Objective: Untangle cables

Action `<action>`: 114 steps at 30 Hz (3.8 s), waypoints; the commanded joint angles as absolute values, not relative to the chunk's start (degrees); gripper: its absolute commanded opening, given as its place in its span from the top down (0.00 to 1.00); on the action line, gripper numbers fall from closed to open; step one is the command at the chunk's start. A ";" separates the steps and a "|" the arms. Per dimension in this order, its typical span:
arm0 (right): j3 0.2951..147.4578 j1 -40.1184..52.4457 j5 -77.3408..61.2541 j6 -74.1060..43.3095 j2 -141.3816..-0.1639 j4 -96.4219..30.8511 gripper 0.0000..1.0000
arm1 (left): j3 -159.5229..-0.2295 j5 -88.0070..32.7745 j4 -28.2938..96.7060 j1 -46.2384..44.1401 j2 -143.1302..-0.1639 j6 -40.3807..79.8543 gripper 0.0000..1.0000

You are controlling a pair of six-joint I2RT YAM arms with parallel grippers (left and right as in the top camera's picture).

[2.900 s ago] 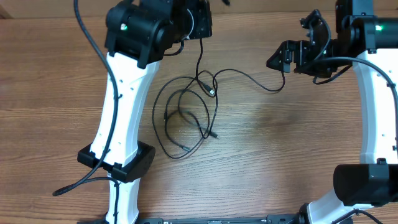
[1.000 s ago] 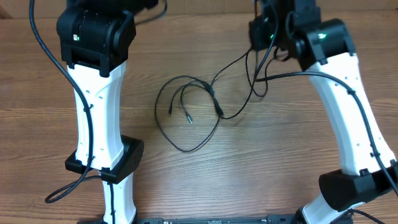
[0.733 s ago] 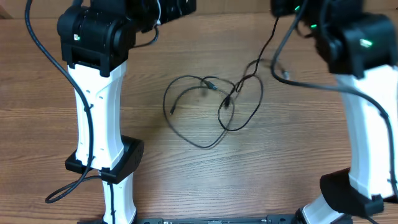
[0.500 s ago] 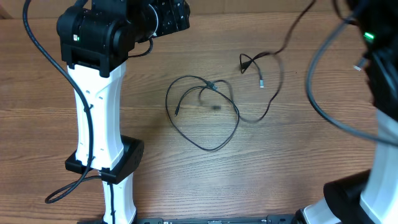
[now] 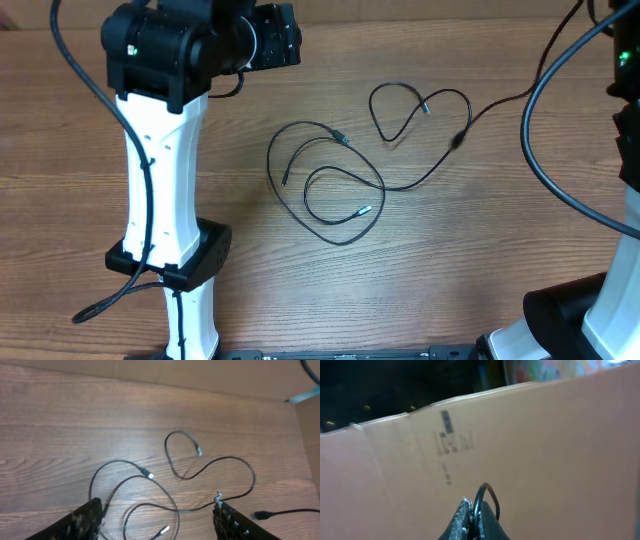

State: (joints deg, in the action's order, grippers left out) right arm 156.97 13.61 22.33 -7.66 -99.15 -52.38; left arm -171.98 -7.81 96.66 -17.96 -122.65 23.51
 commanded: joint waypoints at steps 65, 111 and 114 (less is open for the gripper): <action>125.10 -32.53 -2.02 -15.29 -114.17 -85.84 0.13 | -91.29 -20.58 82.04 2.66 -98.87 13.21 0.24; 96.03 -6.59 1.74 -15.07 -114.19 -87.94 0.01 | -91.29 -25.04 81.12 2.61 -98.87 10.24 0.24; 93.17 -6.59 1.02 -12.45 -114.19 -87.11 0.01 | -91.29 -25.04 81.12 2.61 -98.87 10.24 0.24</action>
